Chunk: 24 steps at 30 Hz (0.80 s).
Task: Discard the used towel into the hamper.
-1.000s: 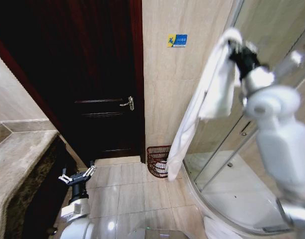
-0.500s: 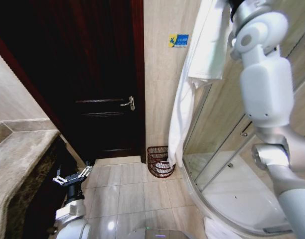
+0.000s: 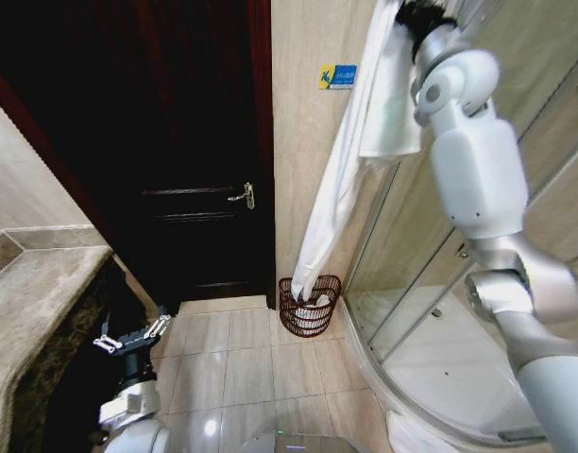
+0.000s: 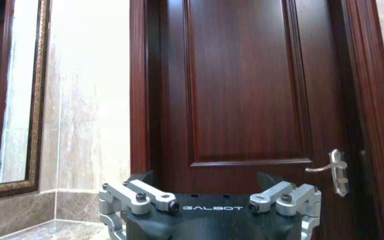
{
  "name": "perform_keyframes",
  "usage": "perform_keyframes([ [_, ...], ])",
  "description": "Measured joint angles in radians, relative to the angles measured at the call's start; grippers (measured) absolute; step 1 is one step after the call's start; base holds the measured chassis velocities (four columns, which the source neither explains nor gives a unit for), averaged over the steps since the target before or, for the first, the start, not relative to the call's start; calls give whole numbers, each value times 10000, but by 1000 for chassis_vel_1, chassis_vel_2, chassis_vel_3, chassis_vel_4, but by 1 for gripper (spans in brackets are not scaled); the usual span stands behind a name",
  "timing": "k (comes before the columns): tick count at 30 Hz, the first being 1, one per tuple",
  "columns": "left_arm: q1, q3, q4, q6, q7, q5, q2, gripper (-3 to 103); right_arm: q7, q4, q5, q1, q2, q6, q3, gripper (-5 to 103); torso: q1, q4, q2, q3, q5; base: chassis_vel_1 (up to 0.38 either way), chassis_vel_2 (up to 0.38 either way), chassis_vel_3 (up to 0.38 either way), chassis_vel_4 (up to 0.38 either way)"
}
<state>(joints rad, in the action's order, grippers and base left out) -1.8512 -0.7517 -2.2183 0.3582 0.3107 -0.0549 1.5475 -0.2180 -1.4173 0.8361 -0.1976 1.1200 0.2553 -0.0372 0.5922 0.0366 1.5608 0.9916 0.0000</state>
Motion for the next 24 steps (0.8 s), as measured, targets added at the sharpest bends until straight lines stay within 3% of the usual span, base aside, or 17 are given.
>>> perform_keyframes([
  [9,-112,118,-123,-36,-6,123,50,100,83,8,-72,610,-77,-45,-52,2,-16,2,-34,-20,0,0,0,0,0],
  [24,-129,266,-101,-51,6,274,54,100,106,-403,-77,1419,-432,-107,-150,2,-459,0,-996,-531,1,0,0,0,0],
])
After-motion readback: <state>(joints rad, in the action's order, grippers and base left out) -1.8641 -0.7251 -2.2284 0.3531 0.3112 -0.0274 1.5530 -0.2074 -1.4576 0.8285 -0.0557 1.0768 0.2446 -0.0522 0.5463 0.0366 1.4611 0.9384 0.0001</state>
